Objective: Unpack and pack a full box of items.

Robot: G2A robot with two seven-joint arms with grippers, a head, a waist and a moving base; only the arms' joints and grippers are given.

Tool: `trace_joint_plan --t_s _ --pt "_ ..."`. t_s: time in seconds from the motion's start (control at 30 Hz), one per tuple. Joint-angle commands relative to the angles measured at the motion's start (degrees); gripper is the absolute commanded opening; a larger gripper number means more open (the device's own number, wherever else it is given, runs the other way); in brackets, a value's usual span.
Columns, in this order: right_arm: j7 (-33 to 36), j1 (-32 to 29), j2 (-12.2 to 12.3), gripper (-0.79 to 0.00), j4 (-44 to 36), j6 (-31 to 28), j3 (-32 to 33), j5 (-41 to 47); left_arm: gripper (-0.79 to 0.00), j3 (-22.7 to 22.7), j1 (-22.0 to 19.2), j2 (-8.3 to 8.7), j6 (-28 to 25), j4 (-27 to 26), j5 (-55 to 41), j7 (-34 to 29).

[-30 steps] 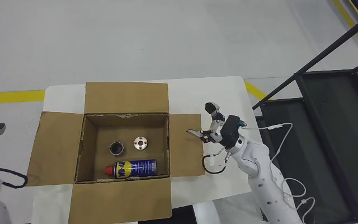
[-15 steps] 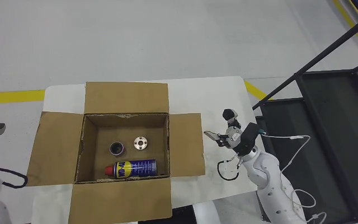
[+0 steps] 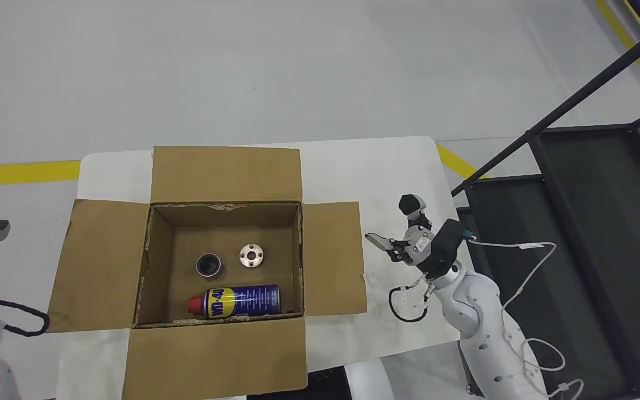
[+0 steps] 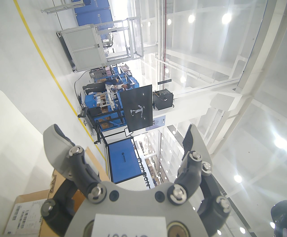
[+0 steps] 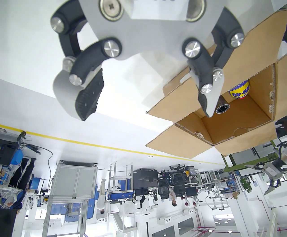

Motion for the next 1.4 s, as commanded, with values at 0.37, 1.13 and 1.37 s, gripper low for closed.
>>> trace_joint_plan --t_s 0.37,1.13,1.37 --pt "0.0 0.0 0.0 0.000 0.0 0.0 0.0 0.0 0.000 -0.6 1.2 -0.22 -5.7 0.9 1.0 -0.8" --pt "42.4 4.8 1.1 0.000 1.4 8.7 1.7 34.3 0.000 -2.2 5.8 -0.77 -12.3 1.8 1.8 -3.4" --pt "55.8 8.9 1.8 0.000 3.1 11.1 1.3 45.5 0.000 -2.2 5.8 -0.77 -12.3 1.8 1.8 -3.4"
